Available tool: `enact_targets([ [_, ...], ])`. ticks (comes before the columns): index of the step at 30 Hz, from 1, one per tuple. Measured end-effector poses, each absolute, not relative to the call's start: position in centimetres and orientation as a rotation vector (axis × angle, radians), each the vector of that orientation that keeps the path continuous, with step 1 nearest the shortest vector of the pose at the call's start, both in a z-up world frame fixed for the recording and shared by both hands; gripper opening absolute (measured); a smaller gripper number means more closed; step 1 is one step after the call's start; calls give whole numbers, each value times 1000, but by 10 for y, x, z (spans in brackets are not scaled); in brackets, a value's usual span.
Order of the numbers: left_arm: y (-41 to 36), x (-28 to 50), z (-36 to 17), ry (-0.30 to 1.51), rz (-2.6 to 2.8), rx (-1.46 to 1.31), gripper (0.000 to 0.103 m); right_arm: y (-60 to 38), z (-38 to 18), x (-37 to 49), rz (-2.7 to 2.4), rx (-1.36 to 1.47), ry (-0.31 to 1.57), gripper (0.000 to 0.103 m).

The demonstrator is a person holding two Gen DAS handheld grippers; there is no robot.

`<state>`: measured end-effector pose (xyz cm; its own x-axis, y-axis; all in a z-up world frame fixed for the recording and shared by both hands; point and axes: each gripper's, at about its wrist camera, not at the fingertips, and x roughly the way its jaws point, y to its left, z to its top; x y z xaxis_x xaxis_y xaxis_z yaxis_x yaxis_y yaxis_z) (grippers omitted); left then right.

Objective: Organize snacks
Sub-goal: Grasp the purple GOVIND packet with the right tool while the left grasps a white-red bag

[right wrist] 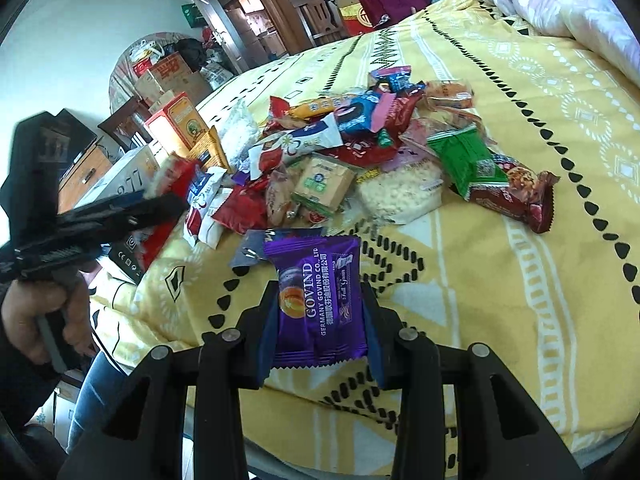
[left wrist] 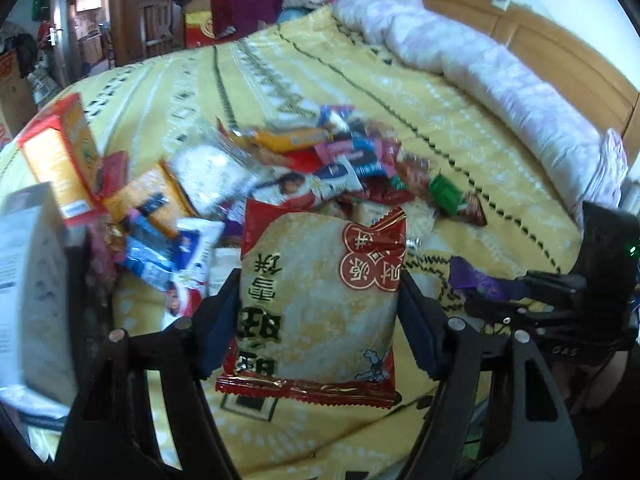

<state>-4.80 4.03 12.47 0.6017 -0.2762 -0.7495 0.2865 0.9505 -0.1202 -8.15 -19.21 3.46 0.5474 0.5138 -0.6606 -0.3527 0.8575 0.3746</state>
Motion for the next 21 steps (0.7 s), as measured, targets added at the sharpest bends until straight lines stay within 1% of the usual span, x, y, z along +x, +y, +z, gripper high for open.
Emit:
enact_targets([
  [8,87,-65,180,755,-253,-50,74,-173,84,-80,545,157,766,41],
  [11,108,-70,192,729,-213,-71,74,-161,105,-74,557,125,731,41],
  [16,132,-77,190,726,-180,-98,74,-147,123,-69,577,146,706,41],
  [21,141,-73,172,776,-175,-120,74,-143,112,-74,571,146,742,41],
])
